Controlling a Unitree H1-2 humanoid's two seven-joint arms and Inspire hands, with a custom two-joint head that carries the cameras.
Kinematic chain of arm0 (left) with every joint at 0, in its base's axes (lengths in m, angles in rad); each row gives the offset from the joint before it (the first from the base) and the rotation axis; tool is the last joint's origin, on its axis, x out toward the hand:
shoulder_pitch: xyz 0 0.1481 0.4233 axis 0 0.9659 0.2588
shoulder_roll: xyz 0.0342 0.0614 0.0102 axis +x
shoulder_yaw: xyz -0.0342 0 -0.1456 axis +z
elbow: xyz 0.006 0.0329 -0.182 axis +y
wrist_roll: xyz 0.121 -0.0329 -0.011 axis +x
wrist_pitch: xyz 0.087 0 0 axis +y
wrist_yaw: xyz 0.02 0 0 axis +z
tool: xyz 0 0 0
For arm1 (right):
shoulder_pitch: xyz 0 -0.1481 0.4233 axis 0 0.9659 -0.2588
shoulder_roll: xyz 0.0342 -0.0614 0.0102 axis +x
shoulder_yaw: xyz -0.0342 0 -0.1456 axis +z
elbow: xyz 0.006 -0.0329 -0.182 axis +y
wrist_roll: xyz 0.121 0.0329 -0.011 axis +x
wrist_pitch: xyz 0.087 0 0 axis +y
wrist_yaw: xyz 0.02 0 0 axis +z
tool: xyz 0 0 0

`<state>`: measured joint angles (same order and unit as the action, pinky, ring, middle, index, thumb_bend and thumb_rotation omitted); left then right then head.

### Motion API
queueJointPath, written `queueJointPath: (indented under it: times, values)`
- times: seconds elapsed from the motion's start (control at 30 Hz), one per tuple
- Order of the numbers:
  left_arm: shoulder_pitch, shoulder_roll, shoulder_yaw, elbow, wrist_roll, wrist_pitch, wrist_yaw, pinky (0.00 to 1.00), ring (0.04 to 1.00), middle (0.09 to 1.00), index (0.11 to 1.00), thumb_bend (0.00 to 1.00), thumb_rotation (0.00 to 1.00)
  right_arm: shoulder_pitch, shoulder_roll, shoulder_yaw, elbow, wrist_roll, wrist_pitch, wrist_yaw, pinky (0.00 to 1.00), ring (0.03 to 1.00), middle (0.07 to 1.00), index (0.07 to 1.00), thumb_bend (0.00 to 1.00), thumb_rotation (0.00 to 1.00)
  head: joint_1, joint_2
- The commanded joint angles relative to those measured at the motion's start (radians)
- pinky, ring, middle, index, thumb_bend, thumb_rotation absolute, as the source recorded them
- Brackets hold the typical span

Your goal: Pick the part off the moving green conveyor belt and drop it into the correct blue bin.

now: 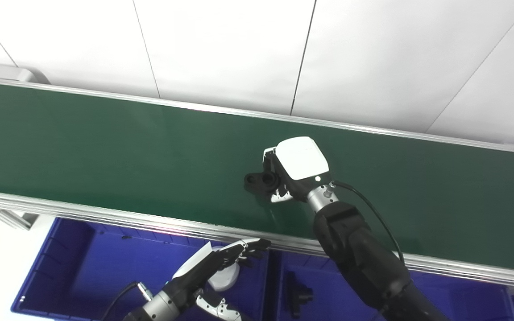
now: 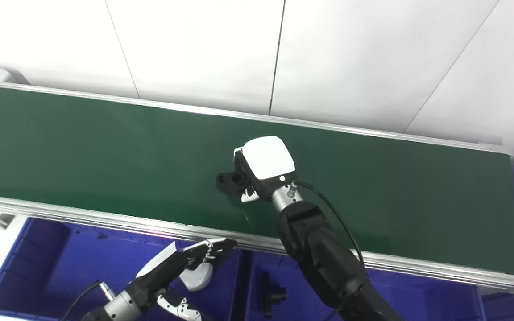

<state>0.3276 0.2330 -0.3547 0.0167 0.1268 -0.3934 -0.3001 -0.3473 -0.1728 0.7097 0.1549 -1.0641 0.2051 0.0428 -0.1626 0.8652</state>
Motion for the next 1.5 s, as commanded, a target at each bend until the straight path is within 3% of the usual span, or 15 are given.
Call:
queueJointPath:
  times: [0.0, 0.13, 0.23, 0.4, 0.53, 0.73, 0.9, 0.97, 1.1, 1.27, 1.33, 1.37, 1.47]
  values:
    - [-0.004, 0.002, 0.004, -0.025, -0.012, -0.016, -0.003, 0.72, 0.81, 0.864, 0.868, 0.85, 0.19, 0.017, 0.013, -0.023, -0.066, 0.02, -0.031, -0.018, 0.13, 0.194, 0.465, 0.48, 0.53, 0.0, -0.001, 0.002]
    - [-0.002, 0.003, 0.004, -0.028, -0.011, -0.012, -0.004, 0.73, 0.815, 0.865, 0.862, 0.85, 0.21, 0.062, 0.007, -0.071, -0.177, 0.042, -0.03, -0.03, 0.15, 0.211, 0.399, 0.494, 0.52, 0.0, -0.004, 0.005]
    - [0.001, 0.005, 0.005, -0.035, -0.015, -0.001, -0.007, 0.73, 0.822, 0.867, 0.86, 0.85, 0.22, 0.106, -0.001, -0.11, -0.306, 0.037, -0.003, 0.016, 0.17, 0.235, 0.461, 0.486, 0.53, 0.0, -0.006, 0.008]
    - [0.003, 0.009, 0.007, -0.042, -0.011, 0.0, -0.006, 0.73, 0.82, 0.864, 0.859, 0.86, 0.22, 0.191, 0.008, -0.189, -0.488, 0.036, 0.028, 0.087, 0.26, 0.341, 0.425, 0.513, 0.53, 0.0, -0.007, 0.016]
    - [0.008, 0.013, 0.009, -0.051, -0.018, 0.0, -0.008, 0.72, 0.815, 0.861, 0.859, 0.85, 0.21, 0.278, 0.017, -0.254, -0.617, 0.028, 0.044, 0.131, 0.21, 0.277, 0.414, 0.502, 0.52, 0.0, -0.015, 0.027]
    - [0.024, 0.015, 0.011, -0.078, -0.033, 0.021, -0.01, 0.72, 0.81, 0.862, 0.858, 0.86, 0.2, 0.447, -0.012, -0.33, -0.736, 0.085, -0.01, 0.133, 0.19, 0.266, 0.454, 0.507, 0.53, 0.0, -0.021, 0.053]
    - [0.034, 0.022, 0.014, -0.111, -0.051, 0.05, -0.02, 0.72, 0.812, 0.866, 0.86, 0.86, 0.2, 0.636, -0.069, -0.37, -0.762, 0.175, -0.072, 0.095, 0.18, 0.254, 0.494, 0.473, 0.53, 0.0, -0.032, 0.084]
    - [0.034, 0.026, 0.017, -0.124, -0.058, 0.062, -0.025, 0.72, 0.812, 0.866, 0.86, 0.86, 0.2, 0.716, -0.099, -0.389, -0.746, 0.221, -0.113, 0.069, 0.24, 0.326, 0.5, 0.467, 0.53, 0.0, -0.042, 0.102]
    - [0.032, 0.034, 0.024, -0.151, -0.063, 0.087, -0.033, 0.73, 0.812, 0.866, 0.86, 0.87, 0.22, 0.815, -0.131, -0.416, -0.718, 0.253, -0.153, 0.042, 0.28, 0.376, 0.509, 0.504, 0.52, 0.0, -0.061, 0.15]
    - [0.028, 0.041, 0.033, -0.186, -0.075, 0.125, -0.044, 0.73, 0.811, 0.865, 0.862, 0.87, 0.22, 0.878, -0.164, -0.442, -0.71, 0.319, -0.162, 0.067, 0.27, 0.362, 0.491, 0.536, 0.51, 0.0, -0.077, 0.193]
    - [0.028, 0.043, 0.036, -0.196, -0.066, 0.131, -0.045, 0.72, 0.812, 0.866, 0.866, 0.86, 0.22, 0.887, -0.174, -0.447, -0.688, 0.313, -0.165, 0.06, 0.23, 0.428, 0.434, 0.521, 0.51, 0.0, -0.081, 0.2]
    - [0.029, 0.044, 0.037, -0.2, -0.063, 0.135, -0.045, 0.73, 0.815, 0.867, 0.867, 0.86, 0.22, 0.889, -0.177, -0.448, -0.674, 0.309, -0.165, 0.056, 0.2, 0.379, 0.434, 0.526, 0.51, 0.0, -0.082, 0.202]
    - [0.028, 0.045, 0.04, -0.207, -0.062, 0.143, -0.045, 0.73, 0.819, 0.869, 0.869, 0.85, 0.21, 0.885, -0.182, -0.45, -0.628, 0.291, -0.147, 0.059, 0.21, 0.404, 0.488, 0.489, 0.52, 0.0, -0.088, 0.206]
